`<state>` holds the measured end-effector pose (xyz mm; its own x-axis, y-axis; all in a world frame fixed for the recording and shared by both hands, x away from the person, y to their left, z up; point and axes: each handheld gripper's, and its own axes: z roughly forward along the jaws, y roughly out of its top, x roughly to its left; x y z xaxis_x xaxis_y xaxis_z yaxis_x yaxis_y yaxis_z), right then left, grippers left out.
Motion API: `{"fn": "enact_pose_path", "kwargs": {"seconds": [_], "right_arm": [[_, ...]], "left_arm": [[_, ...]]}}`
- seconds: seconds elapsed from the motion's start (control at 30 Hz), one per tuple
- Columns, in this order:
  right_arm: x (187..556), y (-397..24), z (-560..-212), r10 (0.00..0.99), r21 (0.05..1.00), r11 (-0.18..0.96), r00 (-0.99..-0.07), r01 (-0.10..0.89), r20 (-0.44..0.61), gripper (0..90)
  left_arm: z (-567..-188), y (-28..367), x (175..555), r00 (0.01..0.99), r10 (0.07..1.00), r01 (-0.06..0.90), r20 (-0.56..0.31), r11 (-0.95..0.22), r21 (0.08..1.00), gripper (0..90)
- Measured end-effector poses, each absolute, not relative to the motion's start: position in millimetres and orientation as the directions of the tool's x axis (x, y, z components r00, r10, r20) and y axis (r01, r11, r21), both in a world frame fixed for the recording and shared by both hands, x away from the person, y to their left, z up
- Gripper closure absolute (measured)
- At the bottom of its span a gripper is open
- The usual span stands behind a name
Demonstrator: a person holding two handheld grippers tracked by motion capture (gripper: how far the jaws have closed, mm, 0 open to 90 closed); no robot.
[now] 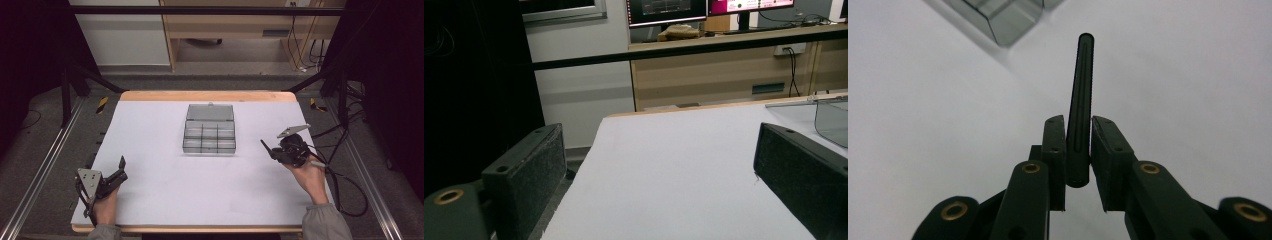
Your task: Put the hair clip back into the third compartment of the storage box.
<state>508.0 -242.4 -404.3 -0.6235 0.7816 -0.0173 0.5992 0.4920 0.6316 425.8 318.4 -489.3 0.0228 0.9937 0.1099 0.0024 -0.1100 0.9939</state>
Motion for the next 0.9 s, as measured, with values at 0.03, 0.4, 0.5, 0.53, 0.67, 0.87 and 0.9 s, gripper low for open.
{"fn": "enact_pose_path", "kwargs": {"seconds": [0.03,0.4,0.5,0.53,0.67,0.87,0.9], "right_arm": [[508,-242,-404,0.782,0.632,0.492,-0.623,0.599,-0.017,77.2],[508,-237,-400,0.759,0.789,0.392,-0.651,0.474,0.014,77.4],[509,-235,-398,0.754,0.806,0.384,-0.657,0.449,0.006,77.4],[510,-233,-397,0.75,0.815,0.383,-0.662,0.435,0.001,77.5],[513,-225,-393,0.737,0.822,0.395,-0.676,0.411,-0.016,77.5],[520,-210,-388,0.716,0.825,0.413,-0.697,0.385,-0.033,77.5],[520,-210,-388,0.716,0.825,0.413,-0.697,0.385,-0.033,77.5]], "left_arm": [[-489,318,426,0.023,0.994,0.003,0.11,-0.11,0.994,6.4],[-489,318,426,0.023,0.994,0.003,0.111,-0.111,0.994,6.4],[-489,318,426,0.023,0.994,0.003,0.111,-0.111,0.994,6.4],[-489,318,426,0.023,0.994,0.003,0.111,-0.111,0.994,6.4],[-489,318,426,0.023,0.993,0.004,0.114,-0.114,0.993,6.4],[-489,318,426,0.023,0.993,0.004,0.113,-0.113,0.994,6.5],[-489,318,426,0.023,0.993,0.004,0.113,-0.113,0.994,6.4]]}}
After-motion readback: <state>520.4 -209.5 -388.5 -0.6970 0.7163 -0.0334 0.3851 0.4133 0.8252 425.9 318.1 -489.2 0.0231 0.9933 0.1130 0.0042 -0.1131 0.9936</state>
